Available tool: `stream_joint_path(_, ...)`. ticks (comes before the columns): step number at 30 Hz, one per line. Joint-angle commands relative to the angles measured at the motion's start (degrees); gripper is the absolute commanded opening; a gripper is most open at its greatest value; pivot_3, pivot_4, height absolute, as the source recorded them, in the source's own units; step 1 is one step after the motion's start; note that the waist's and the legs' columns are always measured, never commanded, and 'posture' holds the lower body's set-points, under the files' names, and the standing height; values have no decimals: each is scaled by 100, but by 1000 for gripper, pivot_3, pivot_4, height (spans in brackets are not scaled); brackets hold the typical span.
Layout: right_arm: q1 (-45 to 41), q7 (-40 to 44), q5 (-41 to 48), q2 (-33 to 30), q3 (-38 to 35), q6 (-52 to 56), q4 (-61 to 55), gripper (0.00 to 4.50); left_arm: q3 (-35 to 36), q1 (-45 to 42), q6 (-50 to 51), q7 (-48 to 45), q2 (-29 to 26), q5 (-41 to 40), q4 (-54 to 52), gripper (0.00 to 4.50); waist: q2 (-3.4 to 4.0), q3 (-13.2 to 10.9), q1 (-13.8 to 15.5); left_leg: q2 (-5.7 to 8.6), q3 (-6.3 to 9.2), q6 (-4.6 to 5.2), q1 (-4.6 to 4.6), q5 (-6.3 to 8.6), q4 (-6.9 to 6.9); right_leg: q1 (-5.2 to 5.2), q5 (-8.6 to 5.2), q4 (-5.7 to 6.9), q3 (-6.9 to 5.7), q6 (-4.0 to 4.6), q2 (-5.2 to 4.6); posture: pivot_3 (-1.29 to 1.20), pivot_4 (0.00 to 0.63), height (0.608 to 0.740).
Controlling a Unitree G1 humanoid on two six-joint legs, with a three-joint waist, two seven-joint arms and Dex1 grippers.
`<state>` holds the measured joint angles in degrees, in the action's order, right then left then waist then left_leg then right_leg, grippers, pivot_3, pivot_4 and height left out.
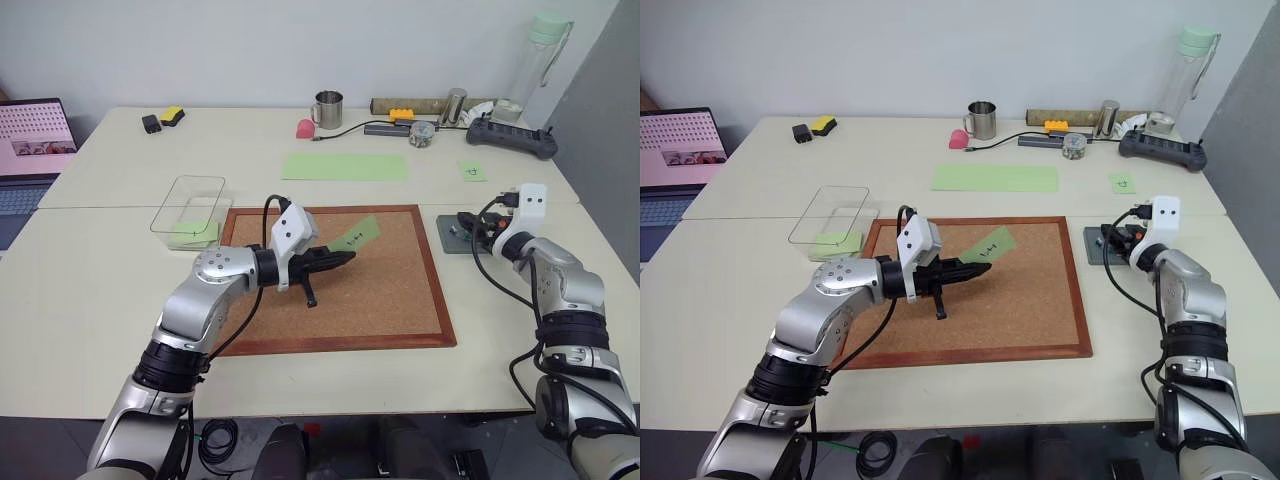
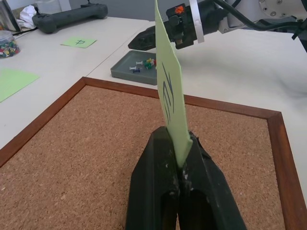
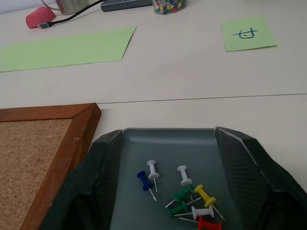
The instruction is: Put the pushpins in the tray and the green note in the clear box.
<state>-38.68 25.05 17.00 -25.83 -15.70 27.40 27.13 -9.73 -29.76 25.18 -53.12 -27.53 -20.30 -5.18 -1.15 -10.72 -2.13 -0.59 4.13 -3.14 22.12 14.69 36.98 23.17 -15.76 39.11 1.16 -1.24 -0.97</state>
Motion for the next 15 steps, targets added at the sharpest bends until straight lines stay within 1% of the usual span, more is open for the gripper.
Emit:
stream_joint_path(1, 269, 351, 312, -122, -91, -157, -1133, 3662, 284, -194, 80, 92, 81, -193, -89, 0, 0, 0, 5, 0, 0, 0, 0, 0, 0, 0, 0, 0, 0, 0, 0, 0, 150, 740)
stream_joint_path(6, 1390, 1167, 791, -420, 261, 240, -3273, 3662, 875, -509, 186, 477, 182, -379, 415, 0, 0, 0, 36, -3, 13, 0, 8, 0, 0, 1, 0, -1, -13, -1, 2, 0, 150, 740)
stream_joint_path(8, 1596, 1168, 1523, -385, 160, 859, -4198, 3662, 1217, -632, 193, 681, 108, -405, 735, 0, 0, 0, 31, -1, 18, 0, 12, 0, 3, 1, 0, -1, -16, -1, 0, 0, 150, 740)
stream_joint_path(9, 1554, 1021, 1991, -321, 139, 1235, -4723, 3662, 1463, -720, 123, 934, 43, -335, 997, 0, 1, 0, 1, -2, 18, 0, 13, 0, 5, 1, 0, 0, -16, -1, 0, 0, 150, 740)
stream_joint_path(11, 1420, 757, 2610, -233, 185, 1739, -5433, 3662, 1838, -887, -37, 1479, -45, -148, 1465, 0, 1, -1, -48, -6, 13, 0, 4, 0, 5, 1, 1, 3, -10, 0, 1, 0, 150, 740)
stream_joint_path(12, 1341, 646, 2813, -195, 250, 1902, -5663, 3662, 1985, -978, -88, 1821, -88, -19, 1720, 0, 1, -1, -57, -6, 15, 0, 2, 0, 5, 1, 1, 5, -11, 1, 2, 0, 150, 740)
stream_joint_path(14, 1232, 487, 3014, -156, 338, 2077, -5882, 3662, 2115, -1075, -172, 2210, -143, 158, 2020, 0, 0, 0, -45, -9, 22, 2, 0, -2, 5, 0, 2, 5, -16, 2, 8, 0, 150, 740)
stream_joint_path(15, 1127, 353, 3153, -59, 420, 2161, -5969, 3662, 2223, -1143, -343, 2665, -183, 379, 2277, 0, -1, 0, -28, -8, 30, 3, 0, -3, 5, -4, 3, 5, -24, 1, 9, 0, 150, 740)
